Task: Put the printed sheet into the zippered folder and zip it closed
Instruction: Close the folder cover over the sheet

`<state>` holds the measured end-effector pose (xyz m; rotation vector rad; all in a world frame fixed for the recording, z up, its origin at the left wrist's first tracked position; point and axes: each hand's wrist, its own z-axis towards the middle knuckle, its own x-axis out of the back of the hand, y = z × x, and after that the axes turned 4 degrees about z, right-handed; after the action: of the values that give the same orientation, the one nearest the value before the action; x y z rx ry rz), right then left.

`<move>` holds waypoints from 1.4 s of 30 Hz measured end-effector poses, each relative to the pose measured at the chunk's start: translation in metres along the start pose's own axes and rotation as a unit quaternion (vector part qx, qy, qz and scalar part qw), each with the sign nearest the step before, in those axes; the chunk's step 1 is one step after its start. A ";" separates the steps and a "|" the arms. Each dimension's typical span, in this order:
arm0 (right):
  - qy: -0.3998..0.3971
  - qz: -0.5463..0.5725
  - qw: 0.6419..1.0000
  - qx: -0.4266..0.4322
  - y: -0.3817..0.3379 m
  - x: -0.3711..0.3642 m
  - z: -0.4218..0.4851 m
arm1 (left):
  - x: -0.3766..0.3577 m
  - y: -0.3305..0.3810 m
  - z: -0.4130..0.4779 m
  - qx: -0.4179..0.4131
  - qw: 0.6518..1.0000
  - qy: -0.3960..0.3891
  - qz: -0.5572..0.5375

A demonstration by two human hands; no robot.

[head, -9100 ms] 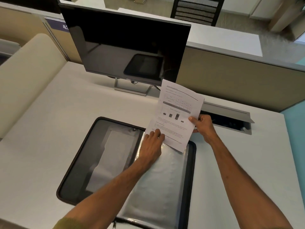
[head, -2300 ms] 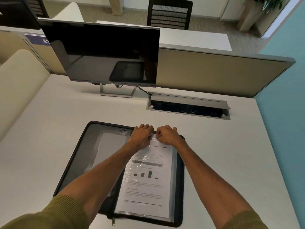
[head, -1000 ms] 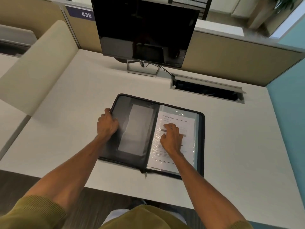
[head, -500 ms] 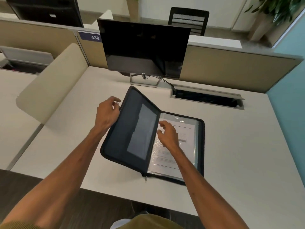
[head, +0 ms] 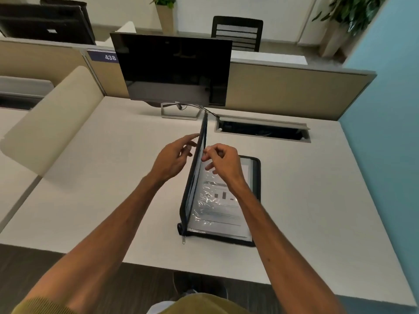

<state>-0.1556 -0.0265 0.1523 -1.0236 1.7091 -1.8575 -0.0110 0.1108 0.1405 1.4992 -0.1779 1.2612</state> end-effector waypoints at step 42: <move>-0.145 -0.465 0.869 -0.086 0.158 0.066 -0.069 | -0.155 0.008 -0.055 0.027 0.912 -0.340 0.228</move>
<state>-0.2767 -0.0538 0.0158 -2.3711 1.2859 -1.8775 -0.1142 0.0745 0.0176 1.9716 -1.0069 1.0392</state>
